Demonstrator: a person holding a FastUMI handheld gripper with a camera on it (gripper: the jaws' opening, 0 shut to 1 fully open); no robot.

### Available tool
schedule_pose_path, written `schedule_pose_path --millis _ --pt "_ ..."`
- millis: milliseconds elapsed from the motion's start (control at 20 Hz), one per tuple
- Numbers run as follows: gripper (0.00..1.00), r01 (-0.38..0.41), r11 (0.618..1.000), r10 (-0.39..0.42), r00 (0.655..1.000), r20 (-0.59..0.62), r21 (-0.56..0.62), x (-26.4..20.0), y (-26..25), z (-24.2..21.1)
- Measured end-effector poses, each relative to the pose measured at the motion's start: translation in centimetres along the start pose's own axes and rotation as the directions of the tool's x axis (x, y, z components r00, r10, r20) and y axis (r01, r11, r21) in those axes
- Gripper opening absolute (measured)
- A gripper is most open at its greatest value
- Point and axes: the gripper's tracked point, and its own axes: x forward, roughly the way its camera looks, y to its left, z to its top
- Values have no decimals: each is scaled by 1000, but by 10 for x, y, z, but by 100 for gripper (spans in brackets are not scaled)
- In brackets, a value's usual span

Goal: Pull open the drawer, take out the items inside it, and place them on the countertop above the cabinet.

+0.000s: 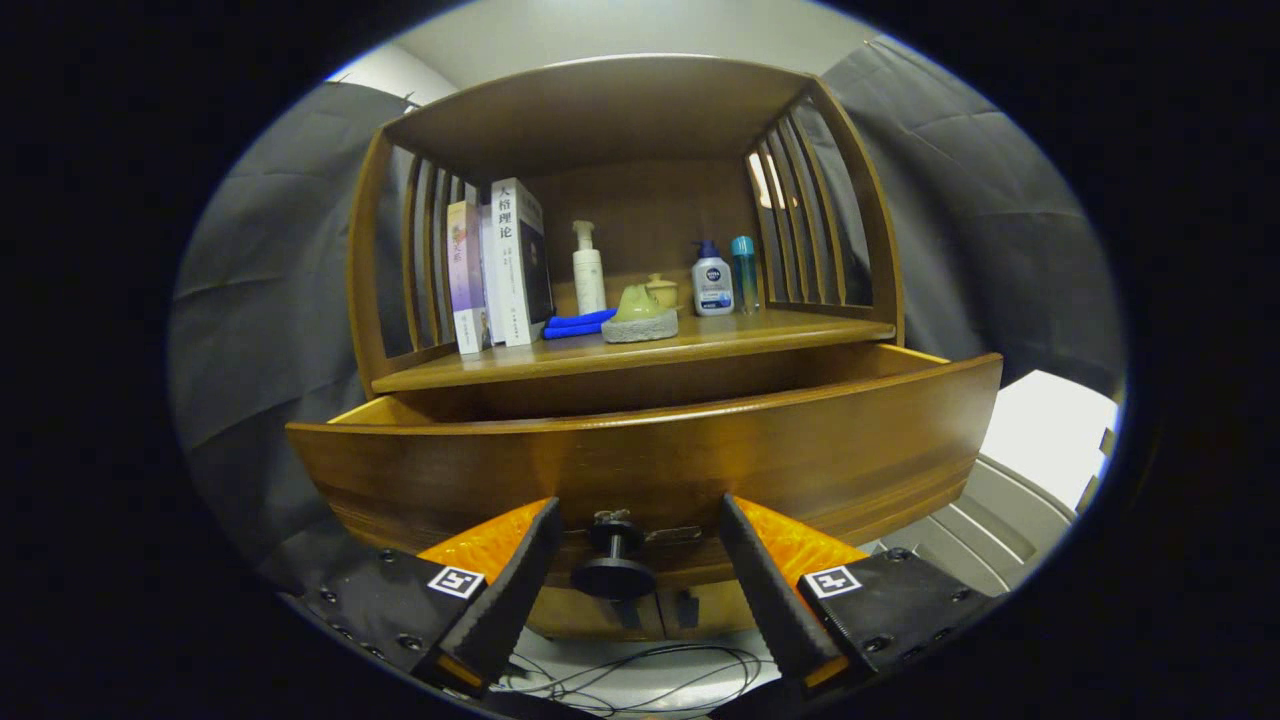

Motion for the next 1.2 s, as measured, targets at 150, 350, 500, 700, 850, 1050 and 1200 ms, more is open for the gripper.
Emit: schedule_pose_path --millis 150,350,500,700,850,1050,1200 --pt "100 0 1000 0 1000 -6 -7 17 0 3" --pt "100 2 1000 -2 1000 4 -9 46 -2 7" --pt "100 9 1000 -9 1000 7 -9 64 0 11" --pt "100 13 1000 -13 1000 12 -23 85 0 16" --pt "100 10 1000 -10 1000 9 -9 97 3 17" --pt "100 -1 1000 1 1000 4 -1 106 8 18" --pt "100 2 1000 -2 1000 12 -27 109 11 18"
